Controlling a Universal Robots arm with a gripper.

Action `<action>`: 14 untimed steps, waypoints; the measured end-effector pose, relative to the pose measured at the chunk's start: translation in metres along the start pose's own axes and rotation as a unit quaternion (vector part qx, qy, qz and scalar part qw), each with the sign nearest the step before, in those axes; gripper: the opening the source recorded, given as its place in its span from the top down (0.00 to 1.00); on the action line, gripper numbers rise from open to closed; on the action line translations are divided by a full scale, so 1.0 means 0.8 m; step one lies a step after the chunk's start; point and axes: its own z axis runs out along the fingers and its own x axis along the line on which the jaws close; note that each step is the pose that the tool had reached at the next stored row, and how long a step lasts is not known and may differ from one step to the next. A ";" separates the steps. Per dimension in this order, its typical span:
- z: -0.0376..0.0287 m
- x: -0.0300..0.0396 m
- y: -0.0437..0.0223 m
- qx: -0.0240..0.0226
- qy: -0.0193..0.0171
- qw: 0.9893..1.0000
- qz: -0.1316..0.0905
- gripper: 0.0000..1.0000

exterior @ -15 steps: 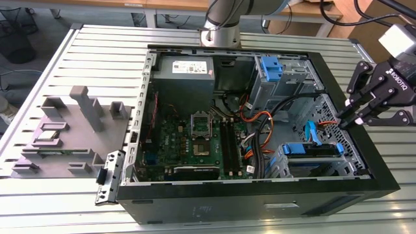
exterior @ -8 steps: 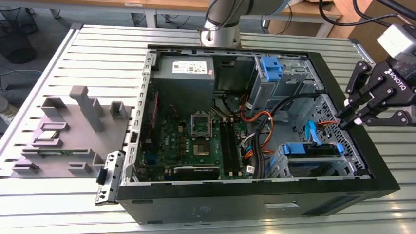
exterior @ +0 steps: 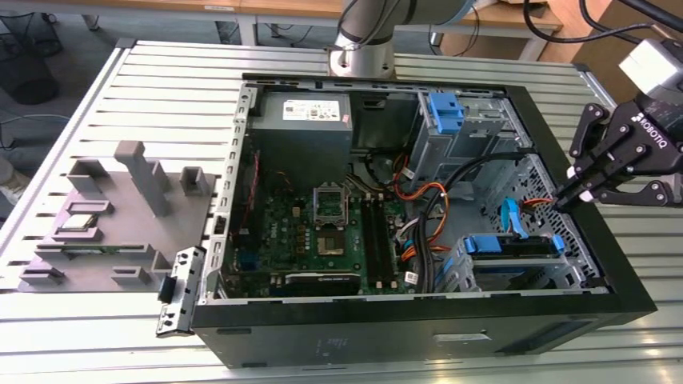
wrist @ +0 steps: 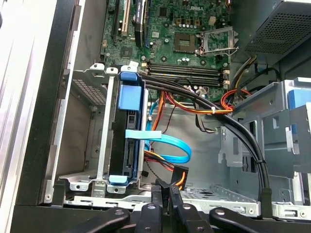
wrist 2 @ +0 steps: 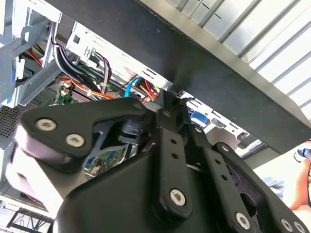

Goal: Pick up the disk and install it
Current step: 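Insert the second disk wire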

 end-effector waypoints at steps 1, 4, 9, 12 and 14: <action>0.0000 0.0000 0.0000 0.000 0.000 1.000 0.000 0.82; 0.0001 0.0000 -0.0001 0.000 0.000 1.000 0.000 0.82; 0.0002 0.0000 -0.0001 0.000 0.000 1.000 0.000 0.82; 0.0002 0.0000 -0.0001 0.000 0.000 1.000 0.000 0.82; 0.0002 0.0000 -0.0001 0.000 0.000 1.000 0.000 0.82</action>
